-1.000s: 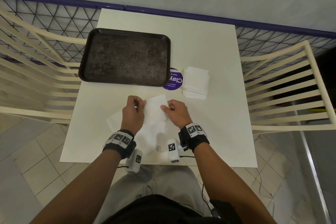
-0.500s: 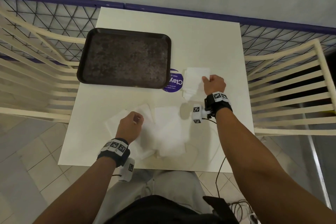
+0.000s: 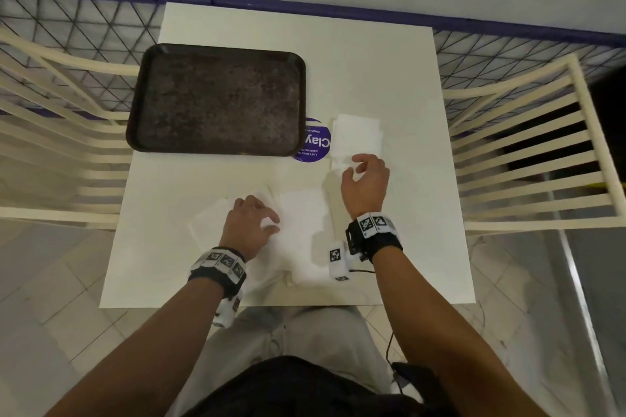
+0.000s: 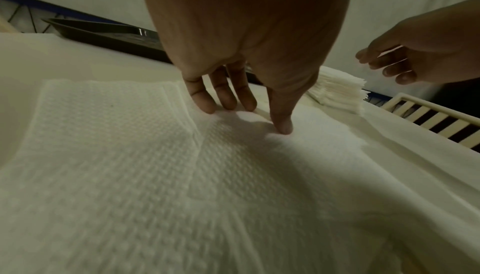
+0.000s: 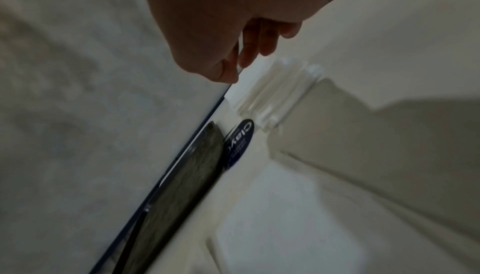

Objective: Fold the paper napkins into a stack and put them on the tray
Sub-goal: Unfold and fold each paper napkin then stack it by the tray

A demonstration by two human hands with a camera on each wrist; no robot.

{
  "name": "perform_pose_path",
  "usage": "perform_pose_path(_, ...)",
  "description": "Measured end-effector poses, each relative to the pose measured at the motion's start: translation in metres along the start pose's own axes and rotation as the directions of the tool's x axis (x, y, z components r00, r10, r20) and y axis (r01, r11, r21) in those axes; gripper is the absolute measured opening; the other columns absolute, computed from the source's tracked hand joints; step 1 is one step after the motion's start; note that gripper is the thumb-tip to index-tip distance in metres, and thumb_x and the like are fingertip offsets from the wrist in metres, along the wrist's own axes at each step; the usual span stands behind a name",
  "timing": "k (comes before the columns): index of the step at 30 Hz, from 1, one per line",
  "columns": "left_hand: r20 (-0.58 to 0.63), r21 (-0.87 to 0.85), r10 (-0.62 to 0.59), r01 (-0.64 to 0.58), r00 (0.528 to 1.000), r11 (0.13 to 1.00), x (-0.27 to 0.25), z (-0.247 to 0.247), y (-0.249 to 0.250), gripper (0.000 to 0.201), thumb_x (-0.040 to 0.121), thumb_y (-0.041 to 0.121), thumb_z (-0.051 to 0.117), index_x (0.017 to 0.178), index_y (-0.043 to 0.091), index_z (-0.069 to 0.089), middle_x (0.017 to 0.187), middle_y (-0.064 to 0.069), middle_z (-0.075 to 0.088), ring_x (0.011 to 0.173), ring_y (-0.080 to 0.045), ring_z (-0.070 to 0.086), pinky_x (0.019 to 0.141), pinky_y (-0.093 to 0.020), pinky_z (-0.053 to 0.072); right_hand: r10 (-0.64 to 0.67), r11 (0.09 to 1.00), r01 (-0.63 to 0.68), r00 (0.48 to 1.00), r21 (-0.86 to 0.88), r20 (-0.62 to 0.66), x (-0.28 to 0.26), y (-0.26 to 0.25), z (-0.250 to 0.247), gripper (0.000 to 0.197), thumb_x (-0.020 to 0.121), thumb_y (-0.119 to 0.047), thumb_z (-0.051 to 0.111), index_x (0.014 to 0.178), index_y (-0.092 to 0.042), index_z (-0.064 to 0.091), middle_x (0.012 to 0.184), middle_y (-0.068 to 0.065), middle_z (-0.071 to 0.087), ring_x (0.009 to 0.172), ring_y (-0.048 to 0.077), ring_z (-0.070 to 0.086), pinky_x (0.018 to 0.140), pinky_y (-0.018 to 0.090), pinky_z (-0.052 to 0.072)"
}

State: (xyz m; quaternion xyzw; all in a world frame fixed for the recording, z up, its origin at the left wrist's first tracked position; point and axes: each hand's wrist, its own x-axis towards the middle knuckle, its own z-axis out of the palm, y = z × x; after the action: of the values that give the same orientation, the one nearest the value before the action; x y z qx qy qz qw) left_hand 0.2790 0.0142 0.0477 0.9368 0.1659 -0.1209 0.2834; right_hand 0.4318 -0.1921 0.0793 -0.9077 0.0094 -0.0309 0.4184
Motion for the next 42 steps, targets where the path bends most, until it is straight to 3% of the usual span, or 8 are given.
perform_pose_path(4, -0.002, 0.065, 0.017, -0.017, 1.0, 0.998, -0.003, 0.002, 0.003, 0.007, 0.091, 0.035, 0.075, 0.092, 0.029, 0.079, 0.115, 0.0, 0.056, 0.11, -0.025, 0.049, 0.091, -0.041, 0.047, -0.035, 0.999, 0.036, 0.99, -0.005, 0.138, -0.043, 0.002, 0.008, 0.021, 0.082, -0.006, 0.062, 0.096, -0.021, 0.066, 0.084, -0.007, 0.057, 0.089, 0.015, 0.049, 0.084, 0.036, 0.047)
perform_pose_path(8, 0.005, 0.126, 0.043, -0.044, 0.999, 0.991, -0.005, 0.003, 0.004, 0.022, 0.094, 0.038, 0.071, 0.115, 0.03, 0.072, 0.127, -0.002, 0.055, 0.119, -0.027, 0.048, 0.094, -0.044, 0.046, -0.047, 0.997, 0.064, 0.955, -0.052, 0.292, -0.074, 0.009, 0.016, 0.023, 0.084, -0.007, 0.061, 0.094, -0.026, 0.068, 0.087, -0.011, 0.061, 0.089, 0.016, 0.054, 0.085, 0.037, 0.048)
perform_pose_path(15, -0.029, 0.187, 0.0, 0.005, 1.0, 0.982, -0.009, 0.006, 0.014, 0.017, 0.091, 0.051, 0.072, 0.101, 0.037, 0.072, 0.119, 0.0, 0.052, 0.114, -0.026, 0.046, 0.084, -0.043, 0.043, 0.035, 0.929, 0.217, 0.755, -0.3, 0.655, -0.088, 0.017, 0.018, 0.024, 0.088, -0.031, 0.071, 0.112, -0.028, 0.069, 0.109, 0.0, 0.062, 0.106, 0.024, 0.052, 0.095, 0.039, 0.045)
perform_pose_path(23, -0.097, 0.157, 0.034, -0.019, 0.995, 0.987, -0.016, 0.003, 0.019, 0.009, 0.091, 0.037, 0.073, 0.094, 0.029, 0.071, 0.118, 0.004, 0.062, 0.113, -0.027, 0.053, 0.089, -0.045, 0.038, -0.014, 0.851, 0.336, 0.784, -0.405, 0.621, -0.083, 0.007, 0.017, 0.004, 0.091, -0.034, 0.065, 0.093, -0.032, 0.069, 0.109, -0.005, 0.061, 0.113, 0.023, 0.046, 0.094, 0.042, 0.036)
perform_pose_path(28, -0.094, -0.048, 0.085, -0.089, 0.992, 0.995, -0.015, -0.009, 0.019, 0.015, 0.092, 0.029, 0.072, 0.103, 0.032, 0.063, 0.094, 0.016, 0.067, 0.1, -0.011, 0.059, 0.099, -0.037, 0.023, -0.036, 0.902, 0.303, 0.762, -0.307, 0.647, -0.065, -0.017, 0.006, 0.002, 0.092, -0.03, 0.063, 0.091, -0.032, 0.064, 0.094, -0.013, 0.07, 0.098, 0.011, 0.062, 0.092, 0.042, 0.025)
perform_pose_path(34, -0.05, -0.332, 0.082, -0.094, 0.995, 0.939, -0.012, -0.027, 0.022, 0.009, 0.096, 0.026, 0.073, 0.097, 0.018, 0.076, 0.081, 0.007, 0.071, 0.076, -0.012, 0.064, 0.078, -0.031, 0.051, -0.109, 0.92, 0.319, 0.767, -0.228, 0.632, -0.044, -0.048, -0.001, 0.012, 0.09, -0.041, 0.069, 0.1, -0.035, 0.066, 0.103, -0.01, 0.072, 0.1, 0.015, 0.063, 0.094, 0.041, 0.026)
perform_pose_path(38, -0.082, -0.484, -0.12, 0.066, 0.989, 0.873, -0.011, -0.036, 0.018, 0.007, 0.098, 0.027, 0.07, 0.096, 0.02, 0.072, 0.086, 0.007, 0.072, 0.081, -0.009, 0.065, 0.074, -0.022, 0.047, 0.036, 0.989, 0.05, 0.835, -0.14, 0.549, -0.035, -0.048, -0.001, 0.054, 0.081, -0.052, 0.077, 0.125, -0.026, 0.061, 0.122, -0.004, 0.067, 0.109, 0.018, 0.06, 0.102, 0.042, 0.041)
perform_pose_path(42, -0.038, -0.731, -0.274, 0.16, 0.961, 0.663, -0.012, -0.04, 0.008, 0.009, 0.095, 0.027, 0.07, 0.103, 0.026, 0.075, 0.096, 0.003, 0.078, 0.093, -0.025, 0.074, 0.088, -0.045, 0.061, 0.153, 0.958, -0.274, 0.744, 0.088, 0.651, -0.041, -0.044, -0.001, 0.053, 0.077, -0.045, 0.085, 0.111, -0.008, 0.069, 0.097, 0.006, 0.076, 0.08, 0.019, 0.073, 0.084, 0.037, 0.058)
